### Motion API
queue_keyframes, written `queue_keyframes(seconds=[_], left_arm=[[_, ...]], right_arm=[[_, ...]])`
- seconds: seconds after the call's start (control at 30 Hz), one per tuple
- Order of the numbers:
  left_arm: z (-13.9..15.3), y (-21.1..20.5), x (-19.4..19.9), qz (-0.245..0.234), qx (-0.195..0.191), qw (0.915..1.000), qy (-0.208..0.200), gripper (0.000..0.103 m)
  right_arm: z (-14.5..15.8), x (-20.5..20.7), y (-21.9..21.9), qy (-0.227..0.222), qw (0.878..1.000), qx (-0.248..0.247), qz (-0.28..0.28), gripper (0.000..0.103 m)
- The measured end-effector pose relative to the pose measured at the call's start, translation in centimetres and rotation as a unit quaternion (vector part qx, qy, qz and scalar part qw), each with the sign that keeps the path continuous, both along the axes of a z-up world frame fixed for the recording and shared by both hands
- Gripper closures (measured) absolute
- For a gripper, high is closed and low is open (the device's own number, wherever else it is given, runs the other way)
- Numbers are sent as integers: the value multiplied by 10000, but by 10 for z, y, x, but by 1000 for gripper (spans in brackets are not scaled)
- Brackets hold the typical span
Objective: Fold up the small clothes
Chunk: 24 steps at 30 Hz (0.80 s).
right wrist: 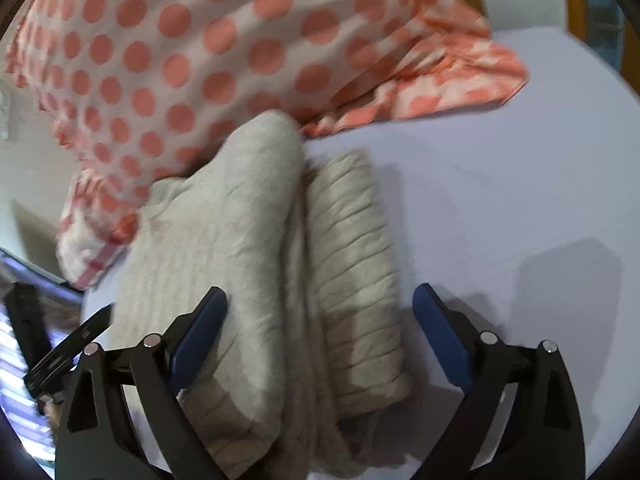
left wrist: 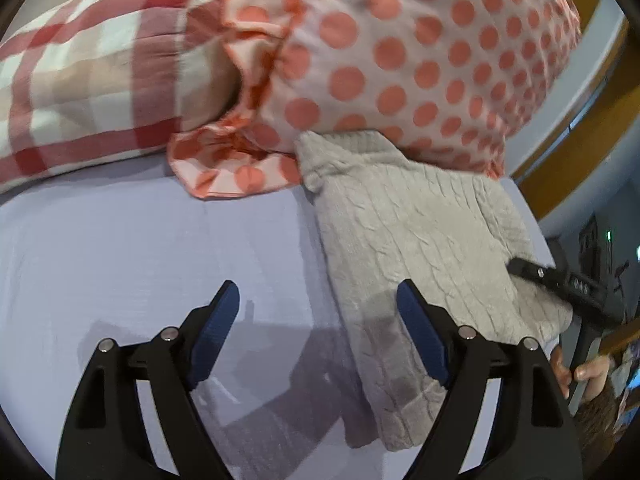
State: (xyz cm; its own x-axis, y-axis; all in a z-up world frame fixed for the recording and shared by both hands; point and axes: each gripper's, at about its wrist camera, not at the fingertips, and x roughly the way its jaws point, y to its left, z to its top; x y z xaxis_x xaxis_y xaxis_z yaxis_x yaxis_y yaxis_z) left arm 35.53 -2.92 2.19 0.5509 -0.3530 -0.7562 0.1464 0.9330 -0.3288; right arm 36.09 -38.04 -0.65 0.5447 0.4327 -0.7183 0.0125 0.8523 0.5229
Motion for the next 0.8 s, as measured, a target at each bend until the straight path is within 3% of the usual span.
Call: queue_keyframes(seconds=[0.13,0.3,0.47,0.57,0.63,0.67,0.8], left_arm=[[-20,7,8,-148,-702,9955,621,22],[-33,10,7,-294,-1476,9834,1011,22],[-31,-3,-2,-488,-1865,9771,901,24],[-32,-17,7,-532,-1697,9796,934,23],[-34,-22,12,-487,-1775,9779,991,30],[-35,-25,14,-515,-1825,9764,1032,36],[-27,-29,13,-425,-1671,9807,917,63]], right_arm=[[-2,-1,8,-50,9996,-10,267,8],[-5,-3,3,-143,9980,452,414,9],[-6,-5,0,-190,9959,700,532,12],[-7,-6,-1,-200,9951,781,570,14],[-8,-6,-1,-204,9957,730,542,28],[-10,-6,-1,-169,9949,822,556,50],[-16,-11,1,-218,9906,1216,589,62]])
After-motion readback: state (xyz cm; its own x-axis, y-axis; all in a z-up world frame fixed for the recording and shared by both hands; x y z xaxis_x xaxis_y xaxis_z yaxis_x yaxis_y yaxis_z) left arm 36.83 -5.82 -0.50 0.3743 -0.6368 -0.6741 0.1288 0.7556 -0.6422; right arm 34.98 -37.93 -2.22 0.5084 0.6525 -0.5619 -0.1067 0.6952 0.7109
